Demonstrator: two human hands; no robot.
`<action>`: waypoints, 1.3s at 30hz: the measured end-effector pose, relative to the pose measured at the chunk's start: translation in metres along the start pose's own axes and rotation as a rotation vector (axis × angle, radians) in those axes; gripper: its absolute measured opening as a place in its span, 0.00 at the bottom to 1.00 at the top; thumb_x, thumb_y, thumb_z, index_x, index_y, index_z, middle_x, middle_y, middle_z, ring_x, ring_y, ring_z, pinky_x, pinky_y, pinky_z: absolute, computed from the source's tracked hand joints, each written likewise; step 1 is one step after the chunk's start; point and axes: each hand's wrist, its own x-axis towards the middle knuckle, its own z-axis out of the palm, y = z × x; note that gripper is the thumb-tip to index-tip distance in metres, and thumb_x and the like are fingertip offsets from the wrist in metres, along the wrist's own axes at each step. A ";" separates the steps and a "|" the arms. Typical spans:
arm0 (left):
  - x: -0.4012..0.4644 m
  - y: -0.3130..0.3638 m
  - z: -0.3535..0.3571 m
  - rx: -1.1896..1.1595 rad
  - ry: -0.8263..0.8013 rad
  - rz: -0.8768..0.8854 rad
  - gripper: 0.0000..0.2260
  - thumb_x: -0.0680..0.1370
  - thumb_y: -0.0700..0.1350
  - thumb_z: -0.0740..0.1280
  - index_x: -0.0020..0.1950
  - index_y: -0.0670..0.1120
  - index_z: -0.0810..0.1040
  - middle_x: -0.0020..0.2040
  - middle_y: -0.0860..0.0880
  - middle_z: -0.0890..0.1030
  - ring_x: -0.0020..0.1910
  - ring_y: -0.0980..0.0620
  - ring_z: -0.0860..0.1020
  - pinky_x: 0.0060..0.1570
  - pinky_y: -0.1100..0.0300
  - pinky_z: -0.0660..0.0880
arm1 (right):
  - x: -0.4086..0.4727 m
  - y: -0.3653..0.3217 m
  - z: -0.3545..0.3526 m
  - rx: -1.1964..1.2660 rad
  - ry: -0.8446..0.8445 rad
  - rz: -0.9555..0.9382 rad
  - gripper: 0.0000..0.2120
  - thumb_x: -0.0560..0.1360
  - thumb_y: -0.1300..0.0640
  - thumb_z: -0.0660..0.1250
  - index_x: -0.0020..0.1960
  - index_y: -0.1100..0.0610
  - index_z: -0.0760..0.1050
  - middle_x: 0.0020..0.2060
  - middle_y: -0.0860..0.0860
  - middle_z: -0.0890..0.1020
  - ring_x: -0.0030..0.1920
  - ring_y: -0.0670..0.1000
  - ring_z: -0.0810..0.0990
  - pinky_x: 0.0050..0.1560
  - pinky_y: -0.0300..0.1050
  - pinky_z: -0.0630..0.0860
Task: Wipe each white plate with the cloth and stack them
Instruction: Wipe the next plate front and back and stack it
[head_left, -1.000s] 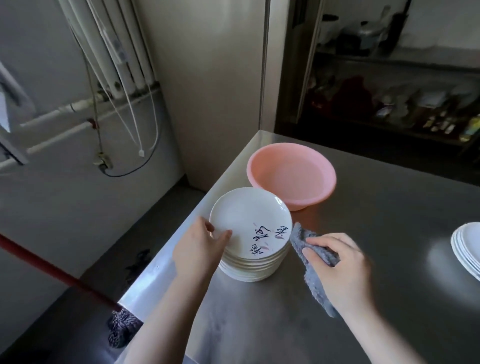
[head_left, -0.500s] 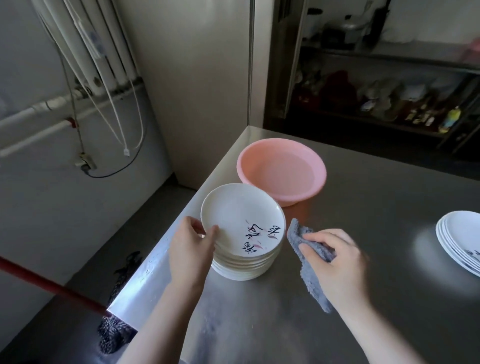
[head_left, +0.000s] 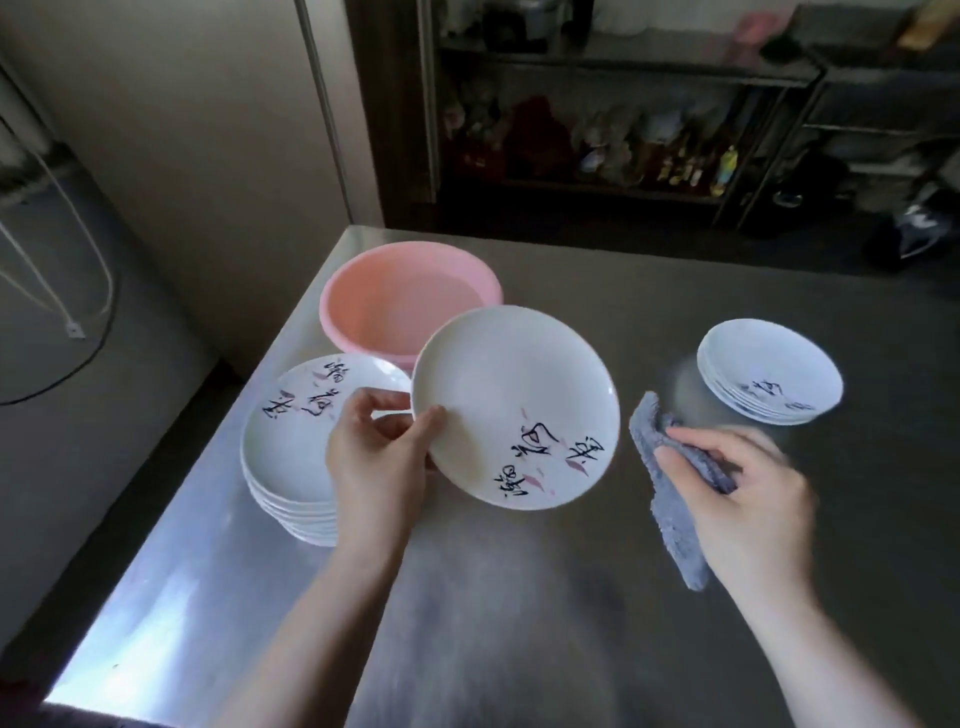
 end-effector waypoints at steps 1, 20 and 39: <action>-0.013 -0.005 0.020 0.010 -0.046 -0.002 0.10 0.71 0.39 0.75 0.40 0.48 0.74 0.33 0.43 0.82 0.30 0.46 0.81 0.29 0.53 0.79 | 0.003 0.009 -0.017 -0.007 0.039 0.006 0.11 0.69 0.62 0.75 0.45 0.47 0.82 0.44 0.43 0.81 0.45 0.45 0.80 0.49 0.36 0.75; -0.211 -0.148 0.238 0.192 -0.116 -0.433 0.10 0.71 0.41 0.76 0.43 0.47 0.74 0.36 0.47 0.84 0.36 0.47 0.82 0.38 0.48 0.81 | 0.005 0.218 -0.154 -0.071 -0.234 0.127 0.10 0.67 0.66 0.75 0.43 0.54 0.83 0.42 0.43 0.78 0.44 0.40 0.78 0.45 0.25 0.68; -0.170 -0.135 0.222 0.497 -0.557 -0.108 0.23 0.67 0.38 0.79 0.59 0.55 0.80 0.43 0.52 0.83 0.33 0.62 0.78 0.40 0.76 0.71 | 0.006 0.234 -0.116 -0.457 -0.553 0.112 0.06 0.72 0.55 0.71 0.49 0.50 0.81 0.48 0.46 0.78 0.53 0.50 0.75 0.48 0.49 0.75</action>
